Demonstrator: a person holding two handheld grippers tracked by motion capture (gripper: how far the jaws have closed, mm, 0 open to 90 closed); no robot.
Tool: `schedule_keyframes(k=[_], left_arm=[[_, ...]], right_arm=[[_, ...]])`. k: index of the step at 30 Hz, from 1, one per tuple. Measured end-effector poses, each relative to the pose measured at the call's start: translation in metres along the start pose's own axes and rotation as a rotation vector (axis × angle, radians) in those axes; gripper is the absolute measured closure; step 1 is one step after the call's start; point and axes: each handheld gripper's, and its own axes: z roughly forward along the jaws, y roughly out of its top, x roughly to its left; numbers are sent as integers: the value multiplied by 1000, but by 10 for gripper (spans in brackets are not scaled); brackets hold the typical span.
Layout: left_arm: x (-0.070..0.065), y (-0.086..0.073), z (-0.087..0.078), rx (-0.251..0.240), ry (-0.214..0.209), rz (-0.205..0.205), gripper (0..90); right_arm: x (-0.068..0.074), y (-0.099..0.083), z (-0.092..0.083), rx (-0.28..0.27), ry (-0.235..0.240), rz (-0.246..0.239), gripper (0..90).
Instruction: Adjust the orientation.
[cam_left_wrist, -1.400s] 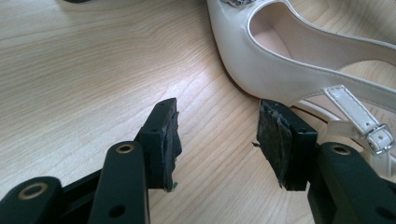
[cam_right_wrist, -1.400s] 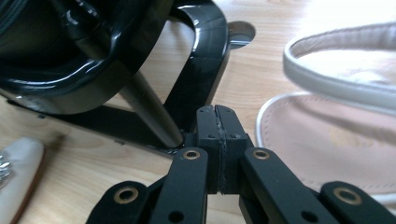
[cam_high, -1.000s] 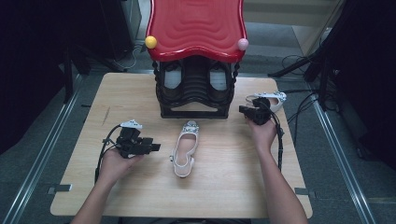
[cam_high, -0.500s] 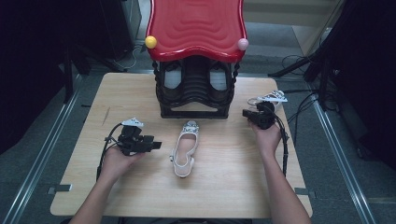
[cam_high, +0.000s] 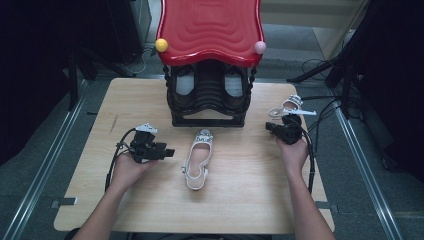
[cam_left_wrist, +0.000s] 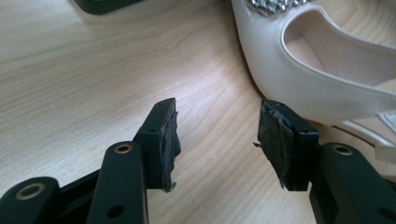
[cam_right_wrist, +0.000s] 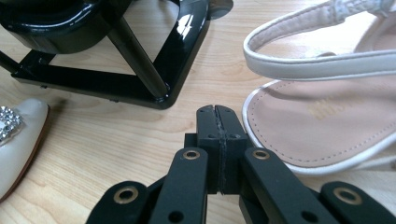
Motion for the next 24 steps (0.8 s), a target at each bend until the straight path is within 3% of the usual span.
schedule_keyframes(k=[11, 15, 24], left_arm=[[1, 5, 8, 15, -1, 4, 476], [-1, 6, 9, 20, -4, 10, 476], [-2, -4, -2, 15, 3, -4, 471]], right_arm=[[-9, -10, -16, -3, -9, 28, 900], [-8, -9, -19, -16, 10, 32, 900], [3, 6, -8, -22, 16, -1, 899]])
